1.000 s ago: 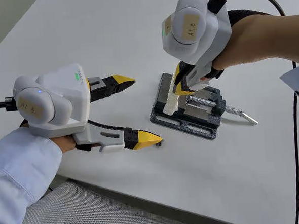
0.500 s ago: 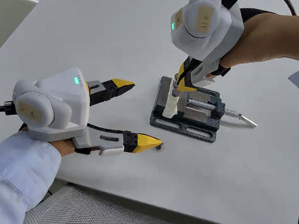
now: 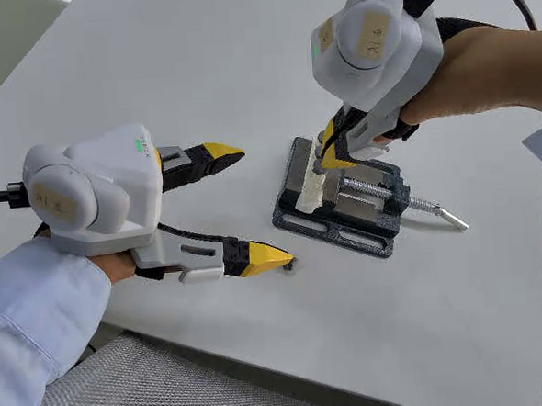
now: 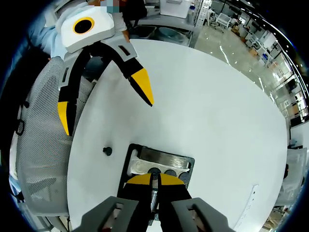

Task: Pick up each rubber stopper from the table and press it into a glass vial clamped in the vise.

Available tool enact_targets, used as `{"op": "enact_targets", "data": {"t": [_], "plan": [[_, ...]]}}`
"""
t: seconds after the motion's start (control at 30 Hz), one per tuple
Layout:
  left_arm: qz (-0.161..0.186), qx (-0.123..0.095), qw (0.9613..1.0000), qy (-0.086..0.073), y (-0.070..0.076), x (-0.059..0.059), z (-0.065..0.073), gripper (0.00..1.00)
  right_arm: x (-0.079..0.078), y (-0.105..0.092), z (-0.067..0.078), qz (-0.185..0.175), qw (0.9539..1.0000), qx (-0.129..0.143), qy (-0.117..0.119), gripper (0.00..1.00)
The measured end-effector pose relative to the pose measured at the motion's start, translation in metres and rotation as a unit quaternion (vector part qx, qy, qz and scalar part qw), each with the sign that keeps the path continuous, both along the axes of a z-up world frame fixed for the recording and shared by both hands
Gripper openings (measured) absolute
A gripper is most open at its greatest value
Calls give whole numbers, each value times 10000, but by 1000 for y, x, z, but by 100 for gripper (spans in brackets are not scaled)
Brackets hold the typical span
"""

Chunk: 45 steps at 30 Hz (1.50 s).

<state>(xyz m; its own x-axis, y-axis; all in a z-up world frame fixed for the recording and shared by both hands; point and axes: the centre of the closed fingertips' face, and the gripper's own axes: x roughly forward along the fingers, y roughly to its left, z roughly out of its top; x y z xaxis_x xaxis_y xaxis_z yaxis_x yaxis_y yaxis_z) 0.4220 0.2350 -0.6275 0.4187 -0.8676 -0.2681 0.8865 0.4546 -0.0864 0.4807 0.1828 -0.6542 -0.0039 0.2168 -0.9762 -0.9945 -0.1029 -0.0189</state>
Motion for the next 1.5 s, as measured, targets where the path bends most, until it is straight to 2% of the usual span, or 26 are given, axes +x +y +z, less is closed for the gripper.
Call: {"op": "enact_targets", "data": {"t": [0.53,0.8,1.03,1.27,1.5], "plan": [[42,-13,10000,35,1,1,-1,71,-3,0,-2,50,10000,-19,-13,0],[31,-26,10000,34,-1,1,-1,71,-3,0,-3,152,9997,-60,-207,0],[39,-39,10000,23,-1,2,0,71,-3,-2,-4,114,9996,-65,-255,0],[60,-58,10000,35,0,2,-1,71,-2,-1,-3,145,9995,-87,-278,0],[61,-60,10000,37,-1,3,-1,71,-2,-1,-4,65,9998,-124,-167,0]]}}
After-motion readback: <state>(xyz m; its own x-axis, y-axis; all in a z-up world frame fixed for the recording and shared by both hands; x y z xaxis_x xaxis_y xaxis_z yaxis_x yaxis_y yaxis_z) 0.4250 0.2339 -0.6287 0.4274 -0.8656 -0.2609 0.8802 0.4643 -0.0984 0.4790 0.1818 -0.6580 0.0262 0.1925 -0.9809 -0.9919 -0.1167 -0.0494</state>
